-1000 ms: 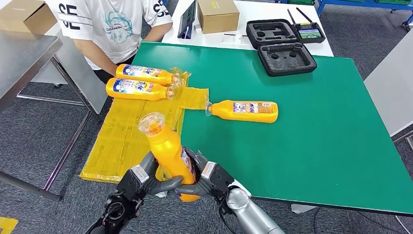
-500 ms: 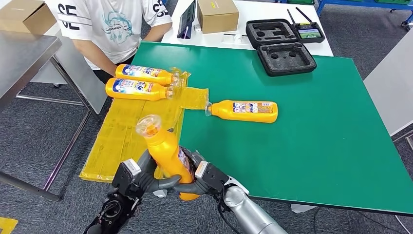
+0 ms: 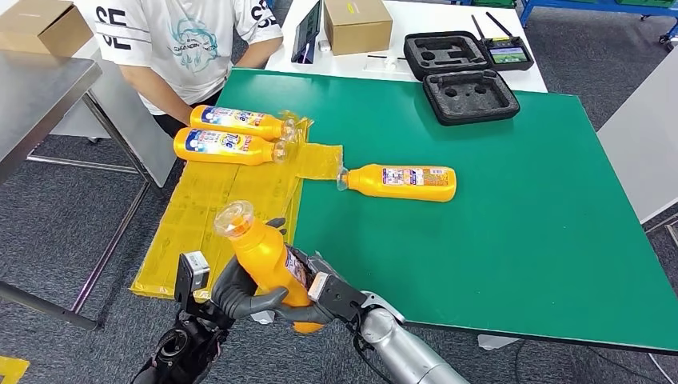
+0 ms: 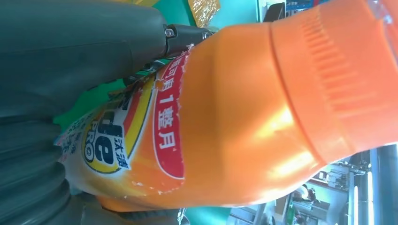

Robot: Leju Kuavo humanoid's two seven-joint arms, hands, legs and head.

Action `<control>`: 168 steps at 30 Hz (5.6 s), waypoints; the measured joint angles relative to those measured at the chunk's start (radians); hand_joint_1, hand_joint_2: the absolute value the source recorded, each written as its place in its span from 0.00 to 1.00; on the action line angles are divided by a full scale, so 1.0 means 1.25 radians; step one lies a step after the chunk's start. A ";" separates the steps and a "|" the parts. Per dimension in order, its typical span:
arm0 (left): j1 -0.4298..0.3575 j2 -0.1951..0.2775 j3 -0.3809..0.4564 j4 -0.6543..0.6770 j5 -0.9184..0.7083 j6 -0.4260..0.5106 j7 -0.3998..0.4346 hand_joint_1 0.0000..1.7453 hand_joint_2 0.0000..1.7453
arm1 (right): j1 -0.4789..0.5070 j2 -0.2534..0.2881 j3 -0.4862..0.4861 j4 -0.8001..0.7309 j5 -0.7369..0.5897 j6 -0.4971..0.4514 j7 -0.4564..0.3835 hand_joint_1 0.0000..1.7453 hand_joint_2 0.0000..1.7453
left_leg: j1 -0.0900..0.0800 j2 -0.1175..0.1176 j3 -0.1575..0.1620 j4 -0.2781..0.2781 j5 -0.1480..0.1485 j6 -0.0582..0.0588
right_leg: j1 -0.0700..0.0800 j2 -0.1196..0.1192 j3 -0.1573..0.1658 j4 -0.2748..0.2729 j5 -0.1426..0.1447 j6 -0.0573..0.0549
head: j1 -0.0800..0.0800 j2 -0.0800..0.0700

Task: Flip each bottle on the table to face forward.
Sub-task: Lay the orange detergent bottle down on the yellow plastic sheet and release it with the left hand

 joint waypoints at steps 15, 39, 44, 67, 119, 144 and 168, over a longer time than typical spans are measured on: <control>0.006 0.000 0.012 0.005 0.024 0.002 -0.002 0.63 1.00 | -0.002 0.009 0.005 0.022 0.023 -0.008 0.000 1.00 1.00 | 0.000 0.000 0.000 0.000 0.000 0.000 | 0.000 0.000 0.000 0.000 0.000 0.000 | 0.000 0.000; 0.016 0.007 0.013 -0.020 -0.020 0.087 -0.006 1.00 1.00 | 0.029 0.014 -0.018 -0.026 0.014 -0.042 0.031 0.00 0.00 | 0.000 0.000 0.000 0.000 0.000 0.000 | 0.000 0.000 0.000 0.000 0.000 0.000 | 0.000 0.000; 0.018 0.007 0.015 -0.040 -0.060 0.136 -0.019 1.00 1.00 | 0.067 0.009 -0.029 -0.113 0.013 -0.102 0.033 0.00 0.00 | 0.000 0.000 0.000 0.000 0.000 0.000 | 0.000 0.000 0.000 0.000 0.000 0.000 | 0.000 0.000; -0.031 0.022 0.187 -0.051 -0.328 0.509 -0.041 0.98 1.00 | 0.181 -0.068 -0.033 -0.536 0.013 -0.259 0.016 0.00 0.00 | 0.000 0.001 0.000 0.000 0.000 -0.001 | 0.000 0.003 -0.002 0.000 0.001 -0.001 | 0.000 0.000; -0.724 0.207 -0.465 0.630 -0.993 0.095 0.098 1.00 1.00 | 0.143 -0.041 -0.027 -0.461 -0.110 -0.180 0.004 0.00 0.00 | 0.002 0.001 -0.002 0.000 0.004 -0.003 | 0.001 0.003 -0.003 0.001 0.003 -0.002 | 0.000 0.000; -0.748 0.120 -0.531 0.763 -0.902 0.059 0.083 1.00 1.00 | 0.125 -0.041 -0.028 -0.417 -0.105 -0.181 0.004 0.00 0.00 | 0.002 0.001 -0.002 0.000 0.004 -0.003 | 0.001 0.003 -0.003 0.001 0.003 -0.002 | 0.000 0.000; -0.710 0.120 -0.552 0.792 -0.902 0.101 0.100 0.02 1.00 | 0.105 -0.032 -0.028 -0.384 -0.115 -0.173 0.005 0.00 0.00 | 0.002 0.000 0.000 0.000 0.004 -0.003 | 0.001 0.002 0.000 0.002 0.003 -0.002 | 0.000 0.000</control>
